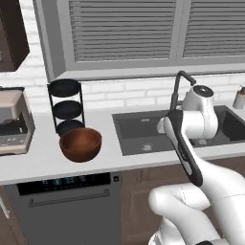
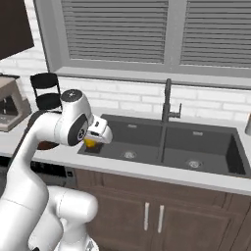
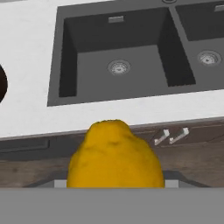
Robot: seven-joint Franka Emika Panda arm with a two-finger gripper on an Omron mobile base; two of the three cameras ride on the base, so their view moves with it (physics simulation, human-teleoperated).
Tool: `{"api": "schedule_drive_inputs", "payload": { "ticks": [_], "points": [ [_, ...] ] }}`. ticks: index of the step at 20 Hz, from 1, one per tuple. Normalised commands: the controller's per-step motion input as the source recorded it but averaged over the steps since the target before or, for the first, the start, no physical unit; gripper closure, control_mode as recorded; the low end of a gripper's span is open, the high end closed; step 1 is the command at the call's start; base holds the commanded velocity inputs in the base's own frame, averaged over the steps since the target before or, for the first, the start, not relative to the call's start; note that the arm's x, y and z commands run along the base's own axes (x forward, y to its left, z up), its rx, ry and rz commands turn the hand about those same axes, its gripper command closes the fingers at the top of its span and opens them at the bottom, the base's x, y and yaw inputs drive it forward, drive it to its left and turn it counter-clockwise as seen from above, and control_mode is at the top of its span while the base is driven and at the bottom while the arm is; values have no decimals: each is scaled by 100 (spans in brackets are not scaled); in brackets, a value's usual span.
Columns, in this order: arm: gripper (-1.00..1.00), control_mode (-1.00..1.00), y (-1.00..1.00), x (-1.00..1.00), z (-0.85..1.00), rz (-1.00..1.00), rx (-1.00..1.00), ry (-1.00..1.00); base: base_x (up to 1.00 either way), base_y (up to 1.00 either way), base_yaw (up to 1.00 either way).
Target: Pick the lemon from the sink and place it in the bowl. Then pick the bowl and place it in the microwave. Then close the microwave door and press the start button.
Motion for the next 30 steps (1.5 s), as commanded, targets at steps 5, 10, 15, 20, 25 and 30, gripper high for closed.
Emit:
{"api": "schedule_drive_inputs", "payload": {
  "ticks": [5,10,15,20,25,30],
  "points": [
    [100,100,0,0,0,0,0,0,12,100,0],
    [100,-100,52,34,-1,2,-1,0,14,39,0],
    [100,-100,86,100,-34,11,0,8,0,0,0],
    [100,-100,55,100,-33,4,-2,8,0,0,0],
    [100,-100,1,69,-44,3,0,0,0,0,0],
    [100,-100,0,22,-65,2,-2,3,0,0,0]
  ]
}}
